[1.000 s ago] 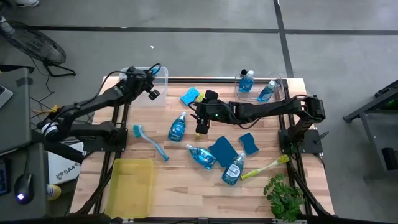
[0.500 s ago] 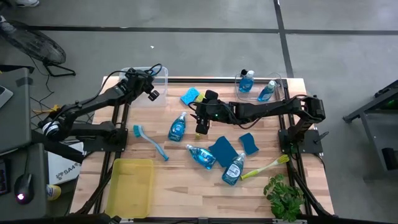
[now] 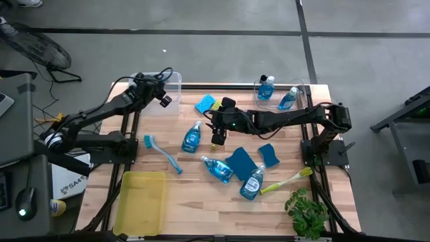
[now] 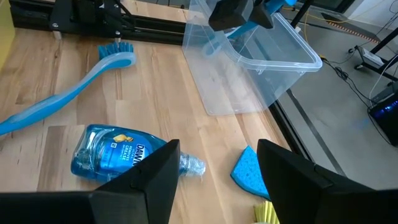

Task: Pick & Place Kitchen Sink Supplies
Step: Put the blue dish brush into the white transparent bin

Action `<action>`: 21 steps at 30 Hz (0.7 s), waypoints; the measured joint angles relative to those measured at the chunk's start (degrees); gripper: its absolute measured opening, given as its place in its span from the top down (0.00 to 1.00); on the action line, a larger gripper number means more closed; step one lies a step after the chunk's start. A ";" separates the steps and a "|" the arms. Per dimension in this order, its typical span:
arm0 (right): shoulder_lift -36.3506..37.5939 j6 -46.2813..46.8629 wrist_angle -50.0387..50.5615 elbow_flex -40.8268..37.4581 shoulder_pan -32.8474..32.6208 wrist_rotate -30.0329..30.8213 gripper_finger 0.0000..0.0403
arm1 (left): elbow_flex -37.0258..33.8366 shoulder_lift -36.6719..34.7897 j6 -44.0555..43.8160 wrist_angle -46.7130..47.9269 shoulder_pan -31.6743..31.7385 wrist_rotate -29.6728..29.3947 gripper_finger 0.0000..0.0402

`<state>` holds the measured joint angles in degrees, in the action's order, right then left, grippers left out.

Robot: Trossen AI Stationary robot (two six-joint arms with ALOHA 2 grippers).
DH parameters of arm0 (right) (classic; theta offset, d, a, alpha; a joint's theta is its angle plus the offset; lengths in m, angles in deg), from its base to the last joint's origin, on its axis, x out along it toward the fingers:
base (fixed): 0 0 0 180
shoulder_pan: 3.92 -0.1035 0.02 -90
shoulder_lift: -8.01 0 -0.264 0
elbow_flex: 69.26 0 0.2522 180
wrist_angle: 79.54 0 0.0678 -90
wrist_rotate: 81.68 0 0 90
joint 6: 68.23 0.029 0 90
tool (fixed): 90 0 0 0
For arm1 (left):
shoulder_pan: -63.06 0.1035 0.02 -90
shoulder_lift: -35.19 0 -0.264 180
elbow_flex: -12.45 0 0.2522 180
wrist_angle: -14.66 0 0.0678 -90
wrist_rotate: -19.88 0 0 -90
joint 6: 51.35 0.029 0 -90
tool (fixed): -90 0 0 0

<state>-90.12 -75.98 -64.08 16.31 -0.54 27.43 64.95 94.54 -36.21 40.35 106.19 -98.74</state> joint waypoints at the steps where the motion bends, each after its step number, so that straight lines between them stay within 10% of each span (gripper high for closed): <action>1: 0.00 0.00 0.00 0.00 0.00 0.00 0.48 | 0.00 -0.26 0.00 -0.01 0.00 -0.11 0.58; 10: 0.00 0.02 0.00 0.00 0.00 0.00 0.48 | 0.00 -2.91 -0.27 -0.56 0.00 -3.24 0.34; 21: 0.00 0.24 0.07 0.00 0.00 0.00 0.48 | 7.12 -4.17 -0.01 5.23 0.00 -4.06 0.31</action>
<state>-90.12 -75.74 -64.02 16.31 -0.54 27.43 72.07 90.37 -36.22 45.58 106.19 -102.80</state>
